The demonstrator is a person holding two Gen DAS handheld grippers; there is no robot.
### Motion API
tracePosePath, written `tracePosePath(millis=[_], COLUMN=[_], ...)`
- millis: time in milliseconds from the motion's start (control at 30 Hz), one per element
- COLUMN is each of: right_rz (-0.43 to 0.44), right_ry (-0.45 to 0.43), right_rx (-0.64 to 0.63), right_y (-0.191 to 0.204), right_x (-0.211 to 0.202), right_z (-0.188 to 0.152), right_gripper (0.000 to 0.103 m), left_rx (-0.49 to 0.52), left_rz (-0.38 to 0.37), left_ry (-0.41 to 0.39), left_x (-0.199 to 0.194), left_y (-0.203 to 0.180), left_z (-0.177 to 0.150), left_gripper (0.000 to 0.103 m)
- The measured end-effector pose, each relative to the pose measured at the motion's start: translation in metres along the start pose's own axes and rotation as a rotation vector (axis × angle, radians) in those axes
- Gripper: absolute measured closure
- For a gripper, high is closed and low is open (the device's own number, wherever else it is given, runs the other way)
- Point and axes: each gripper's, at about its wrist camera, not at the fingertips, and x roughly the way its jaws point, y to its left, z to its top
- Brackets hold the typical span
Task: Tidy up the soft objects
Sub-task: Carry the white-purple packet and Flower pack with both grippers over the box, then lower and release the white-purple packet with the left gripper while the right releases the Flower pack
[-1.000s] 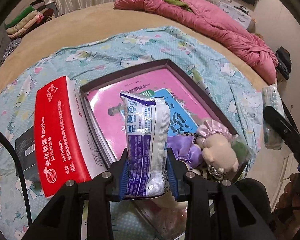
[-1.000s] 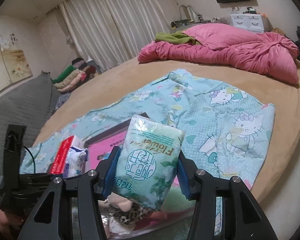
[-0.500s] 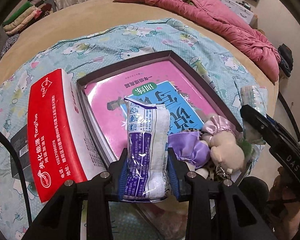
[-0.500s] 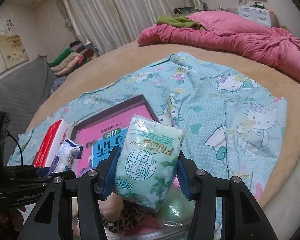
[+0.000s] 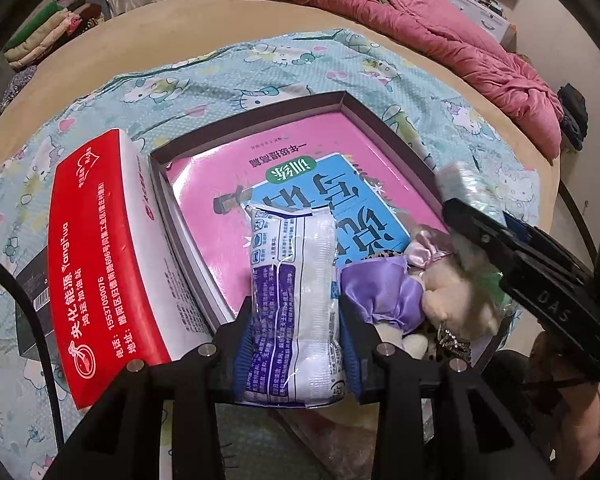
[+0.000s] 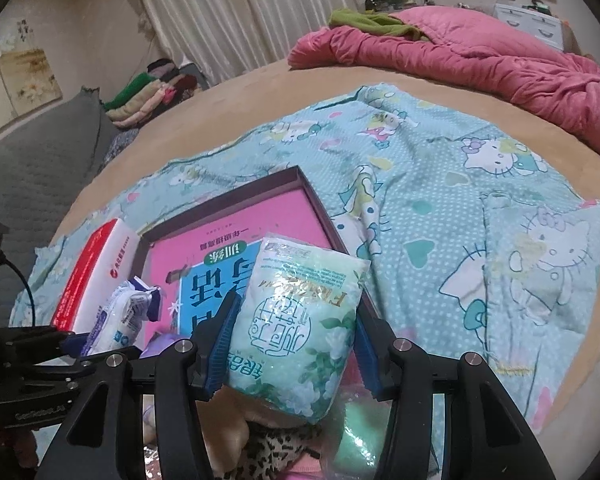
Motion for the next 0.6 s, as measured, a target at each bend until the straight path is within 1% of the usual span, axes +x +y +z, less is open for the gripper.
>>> tracePosePath(millis=[200,333,567,600], right_rz=[0.014,0.025,0.015,0.011], right_ry=[0.03,0.037,0.029,0.027], right_rx=[-0.023,-0.018,-0.014,-0.015], right_y=[0.004,0.004,0.001,0.001], right_x=[0.016,0.021,0.019,0.019], right_z=[0.001,0.0,-0.001,-0.001], right_gripper=[0.048,0.045,0.035,0.034], left_rx=[0.003,0.01,0.023,0.023], left_rz=[-0.001,0.009,0.029,0.027], left_ry=[0.003,0.004,0.006,0.004], left_x=[0.0,0.0,0.002,0.002], left_y=[-0.001,-0.001,-0.005,-0.006], left_z=[0.001,0.001,0.002,0.002], left_gripper=[0.065,0.064,0.06,0.058])
